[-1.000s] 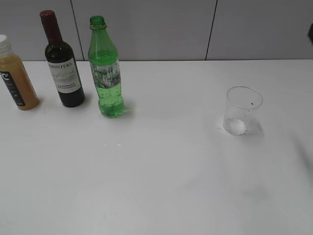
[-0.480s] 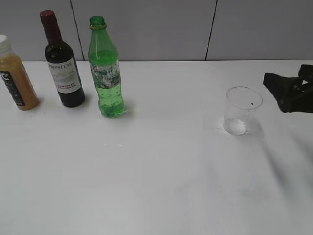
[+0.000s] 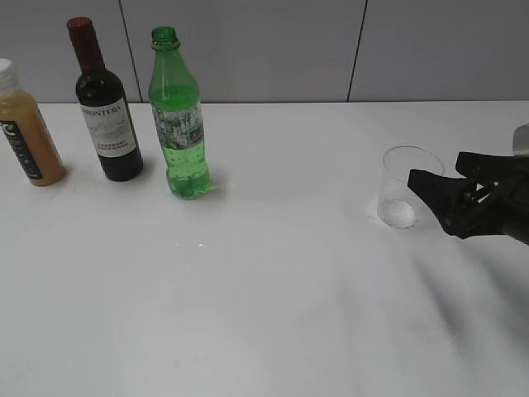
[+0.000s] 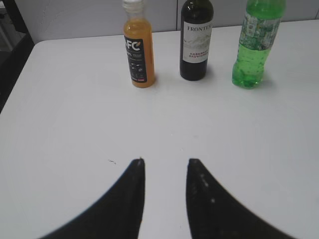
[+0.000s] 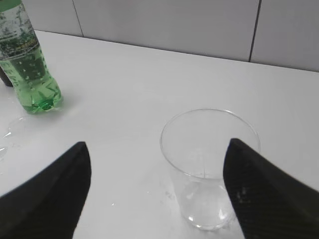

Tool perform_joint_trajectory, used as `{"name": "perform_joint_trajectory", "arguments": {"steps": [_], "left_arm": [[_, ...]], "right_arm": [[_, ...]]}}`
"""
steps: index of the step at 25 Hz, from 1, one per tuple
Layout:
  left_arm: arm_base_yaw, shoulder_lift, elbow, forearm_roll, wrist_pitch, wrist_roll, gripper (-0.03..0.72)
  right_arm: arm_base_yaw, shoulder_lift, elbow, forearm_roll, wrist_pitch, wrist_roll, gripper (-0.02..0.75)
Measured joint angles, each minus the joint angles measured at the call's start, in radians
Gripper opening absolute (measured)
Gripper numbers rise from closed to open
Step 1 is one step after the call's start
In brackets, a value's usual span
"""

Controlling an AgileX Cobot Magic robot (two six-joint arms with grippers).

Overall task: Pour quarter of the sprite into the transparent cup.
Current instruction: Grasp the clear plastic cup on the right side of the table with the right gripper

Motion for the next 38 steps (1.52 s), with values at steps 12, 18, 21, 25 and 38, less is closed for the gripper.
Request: {"name": "perform_joint_trajectory", "arguments": {"steps": [12, 18, 21, 25, 38], "left_arm": [[0.000, 0.000, 0.000, 0.000, 0.000, 0.000, 0.228], [0.000, 0.000, 0.000, 0.000, 0.000, 0.000, 0.228], [0.000, 0.000, 0.000, 0.000, 0.000, 0.000, 0.228], [0.000, 0.000, 0.000, 0.000, 0.000, 0.000, 0.228], [0.000, 0.000, 0.000, 0.000, 0.000, 0.000, 0.228]], "right_arm": [[0.000, 0.073, 0.000, 0.043, 0.033, -0.112, 0.633], [0.000, 0.167, 0.005, 0.125, -0.065, -0.175, 0.633], [0.000, 0.222, 0.005, 0.141, -0.147, -0.182, 0.633], [0.000, 0.282, 0.005, 0.176, -0.179, -0.206, 0.633], [0.000, 0.314, -0.004, 0.193, -0.185, -0.260, 0.641]]}}
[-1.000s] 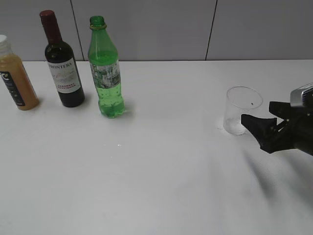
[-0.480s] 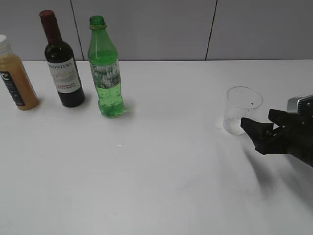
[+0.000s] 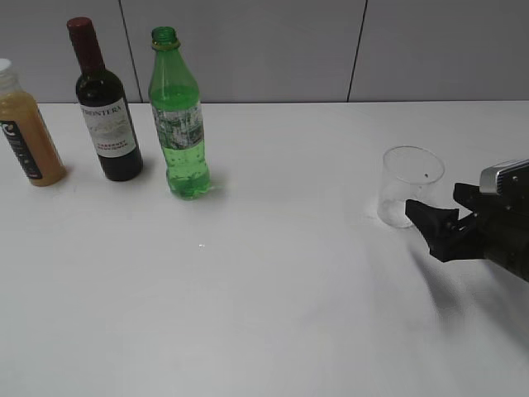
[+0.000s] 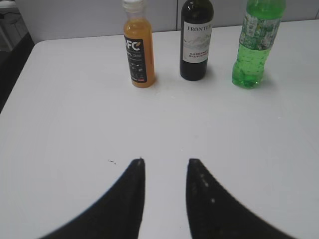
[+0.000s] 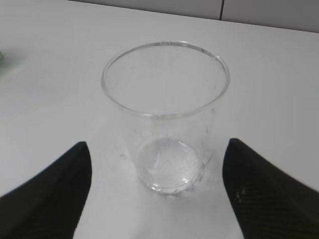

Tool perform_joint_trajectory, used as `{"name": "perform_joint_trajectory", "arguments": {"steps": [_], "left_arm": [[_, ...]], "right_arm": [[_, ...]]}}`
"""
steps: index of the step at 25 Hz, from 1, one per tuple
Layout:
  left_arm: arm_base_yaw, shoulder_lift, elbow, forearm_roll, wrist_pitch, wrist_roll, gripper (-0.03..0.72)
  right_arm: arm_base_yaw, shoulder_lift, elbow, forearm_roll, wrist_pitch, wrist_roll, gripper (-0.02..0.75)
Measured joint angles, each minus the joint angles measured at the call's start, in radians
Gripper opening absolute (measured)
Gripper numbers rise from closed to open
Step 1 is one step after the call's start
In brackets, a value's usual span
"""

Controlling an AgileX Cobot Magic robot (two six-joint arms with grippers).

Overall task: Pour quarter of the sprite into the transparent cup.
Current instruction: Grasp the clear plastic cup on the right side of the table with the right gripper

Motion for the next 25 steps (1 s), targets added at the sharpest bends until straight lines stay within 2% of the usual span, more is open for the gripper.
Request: {"name": "perform_joint_trajectory", "arguments": {"steps": [6, 13, 20, 25], "left_arm": [[0.000, 0.000, 0.000, 0.000, 0.000, 0.000, 0.228], [0.000, 0.000, 0.000, 0.000, 0.000, 0.000, 0.228], [0.000, 0.000, 0.000, 0.000, 0.000, 0.000, 0.228], [0.000, 0.000, 0.000, 0.000, 0.000, 0.000, 0.228]], "right_arm": [[0.000, 0.065, -0.007, 0.001, -0.004, 0.000, 0.689], [0.000, 0.153, -0.021, 0.003, -0.004, -0.001, 0.690], [0.000, 0.195, -0.104, 0.022, -0.004, -0.001, 0.690], [0.000, 0.236, -0.173, -0.029, -0.007, -0.001, 0.690]]}}
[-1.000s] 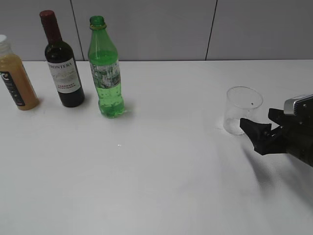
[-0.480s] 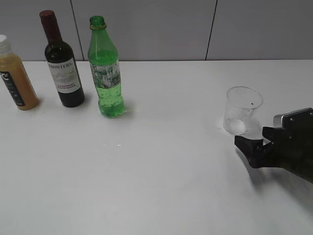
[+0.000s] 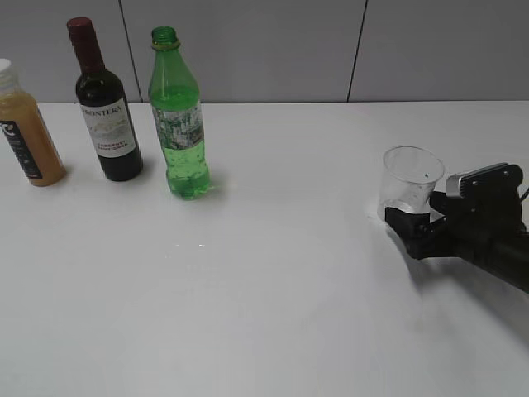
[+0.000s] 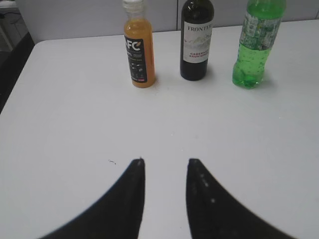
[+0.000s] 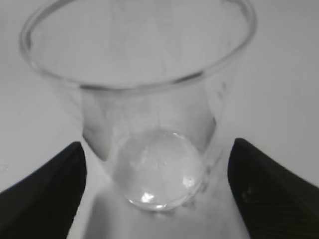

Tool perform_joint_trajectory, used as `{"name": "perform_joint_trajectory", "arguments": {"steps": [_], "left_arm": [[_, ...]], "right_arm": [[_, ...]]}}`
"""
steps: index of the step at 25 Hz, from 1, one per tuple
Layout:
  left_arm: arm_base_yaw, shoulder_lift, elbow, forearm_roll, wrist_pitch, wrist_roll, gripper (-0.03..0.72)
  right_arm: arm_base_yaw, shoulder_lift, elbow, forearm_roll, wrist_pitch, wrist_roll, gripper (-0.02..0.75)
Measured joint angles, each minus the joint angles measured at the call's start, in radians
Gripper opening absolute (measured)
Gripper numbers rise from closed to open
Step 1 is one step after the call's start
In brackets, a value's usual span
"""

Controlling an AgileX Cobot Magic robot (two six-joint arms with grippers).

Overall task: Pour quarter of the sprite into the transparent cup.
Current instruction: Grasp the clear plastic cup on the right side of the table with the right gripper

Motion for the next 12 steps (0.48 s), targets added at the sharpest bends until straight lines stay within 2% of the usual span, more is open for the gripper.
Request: {"name": "perform_joint_trajectory", "arguments": {"steps": [12], "left_arm": [[0.000, 0.000, 0.000, 0.000, 0.000, 0.000, 0.228]], "right_arm": [[0.000, 0.108, -0.116, -0.054, 0.000, -0.001, 0.689]]}}
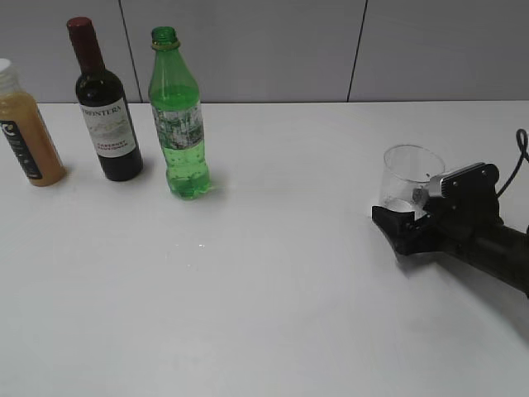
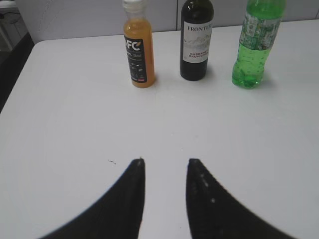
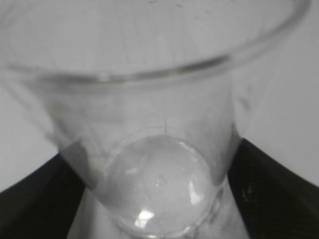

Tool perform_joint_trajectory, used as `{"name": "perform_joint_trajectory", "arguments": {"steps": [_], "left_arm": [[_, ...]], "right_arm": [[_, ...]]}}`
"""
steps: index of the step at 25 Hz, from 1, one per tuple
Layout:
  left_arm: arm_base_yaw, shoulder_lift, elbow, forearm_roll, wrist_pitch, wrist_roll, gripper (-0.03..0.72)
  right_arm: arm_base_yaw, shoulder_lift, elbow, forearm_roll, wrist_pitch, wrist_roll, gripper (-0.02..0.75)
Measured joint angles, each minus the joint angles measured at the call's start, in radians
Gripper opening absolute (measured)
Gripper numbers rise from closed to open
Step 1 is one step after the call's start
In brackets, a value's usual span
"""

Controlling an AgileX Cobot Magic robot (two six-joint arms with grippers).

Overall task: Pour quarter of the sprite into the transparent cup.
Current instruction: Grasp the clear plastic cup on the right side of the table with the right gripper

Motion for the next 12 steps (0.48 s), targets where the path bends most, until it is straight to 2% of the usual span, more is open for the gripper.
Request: {"name": "perform_joint_trajectory", "arguments": {"steps": [12], "left_arm": [[0.000, 0.000, 0.000, 0.000, 0.000, 0.000, 0.228]], "right_arm": [[0.000, 0.031, -0.078, -0.015, -0.001, -0.001, 0.680]]}}
